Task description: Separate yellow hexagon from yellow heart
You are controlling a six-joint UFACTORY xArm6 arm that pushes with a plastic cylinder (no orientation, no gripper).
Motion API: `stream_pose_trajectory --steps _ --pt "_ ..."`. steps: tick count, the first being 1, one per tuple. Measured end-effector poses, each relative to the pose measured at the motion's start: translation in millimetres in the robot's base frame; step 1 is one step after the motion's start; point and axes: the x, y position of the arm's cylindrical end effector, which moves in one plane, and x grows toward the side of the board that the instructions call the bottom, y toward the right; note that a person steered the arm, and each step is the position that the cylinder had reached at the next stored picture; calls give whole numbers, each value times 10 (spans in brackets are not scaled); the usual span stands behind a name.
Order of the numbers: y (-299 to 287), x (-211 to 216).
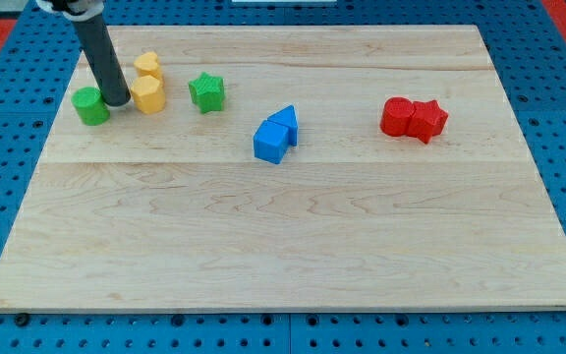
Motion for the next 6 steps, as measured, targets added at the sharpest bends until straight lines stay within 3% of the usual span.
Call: stream_pose_trajectory --steps 2,3,6 --pt "19 497" --pt "333 487" --pt "294 -278"
